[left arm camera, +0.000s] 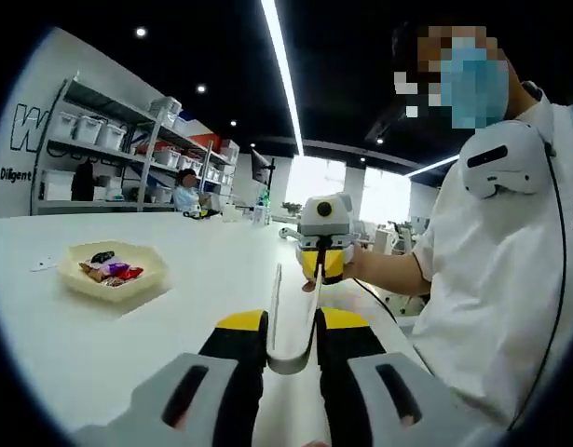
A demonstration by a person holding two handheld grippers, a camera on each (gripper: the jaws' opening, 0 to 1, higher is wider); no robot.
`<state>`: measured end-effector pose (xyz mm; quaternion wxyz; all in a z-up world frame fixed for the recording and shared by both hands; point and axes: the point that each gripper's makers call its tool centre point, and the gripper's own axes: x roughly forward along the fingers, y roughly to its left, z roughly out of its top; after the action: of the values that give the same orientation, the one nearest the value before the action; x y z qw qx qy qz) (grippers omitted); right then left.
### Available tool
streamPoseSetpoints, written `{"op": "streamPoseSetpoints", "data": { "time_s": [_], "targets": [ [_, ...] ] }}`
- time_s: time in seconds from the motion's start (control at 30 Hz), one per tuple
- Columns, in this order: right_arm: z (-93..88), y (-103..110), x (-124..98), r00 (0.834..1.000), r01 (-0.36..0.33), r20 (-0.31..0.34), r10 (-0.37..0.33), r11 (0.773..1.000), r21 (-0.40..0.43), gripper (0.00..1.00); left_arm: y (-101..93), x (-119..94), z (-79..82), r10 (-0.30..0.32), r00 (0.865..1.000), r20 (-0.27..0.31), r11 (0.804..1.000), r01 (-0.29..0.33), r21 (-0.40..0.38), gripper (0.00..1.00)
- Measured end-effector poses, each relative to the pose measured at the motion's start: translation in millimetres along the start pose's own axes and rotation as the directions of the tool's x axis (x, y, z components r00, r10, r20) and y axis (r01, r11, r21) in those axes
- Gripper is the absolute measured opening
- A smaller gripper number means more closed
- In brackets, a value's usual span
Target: Place the target food into the container with the food tongs after gripping and lifting it, then release it inside without dropping or visibly crushing the food.
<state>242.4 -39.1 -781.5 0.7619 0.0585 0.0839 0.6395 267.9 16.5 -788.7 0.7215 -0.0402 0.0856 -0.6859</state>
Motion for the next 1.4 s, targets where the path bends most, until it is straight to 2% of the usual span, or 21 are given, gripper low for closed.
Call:
{"op": "streamPoseSetpoints", "data": {
  "time_s": [0.2,0.53,0.8,0.87,1.0,1.4],
  "targets": [
    [1.5,1.2,0.2,1.000,-0.003,0.000,0.003,1.000,-0.010,0.00,-1.9,-1.0,-0.5,-0.007,1.000,-0.007,1.000,0.007,-0.009,0.19],
    [0.8,0.1,1.2,1.000,0.003,-0.030,-0.004,0.999,-0.043,0.00,-1.0,-1.5,0.5,-0.007,1.000,-0.022,0.999,0.008,0.032,0.18],
    [-8.6,-3.6,1.2,0.992,0.013,-0.122,-0.028,0.992,-0.122,0.00,2.3,1.3,-6.8,0.001,0.999,-0.052,0.997,0.003,0.076,0.18],
    [-14.0,-6.1,0.3,0.986,0.014,-0.161,-0.041,0.986,-0.165,0.00,3.4,3.0,-10.8,0.005,0.998,-0.066,0.996,0.001,0.089,0.18],
    [-19.7,-8.8,-1.4,0.979,0.011,-0.198,-0.054,0.977,-0.213,0.00,4.1,5.0,-15.8,0.012,0.996,-0.091,0.994,-0.001,0.113,0.17],
    [-34.6,-13.9,-6.8,0.964,0.013,-0.253,-0.077,0.969,-0.248,0.00,7.2,12.8,-29.3,0.045,0.989,-0.144,0.991,-0.025,0.135,0.18]
  ]
}}
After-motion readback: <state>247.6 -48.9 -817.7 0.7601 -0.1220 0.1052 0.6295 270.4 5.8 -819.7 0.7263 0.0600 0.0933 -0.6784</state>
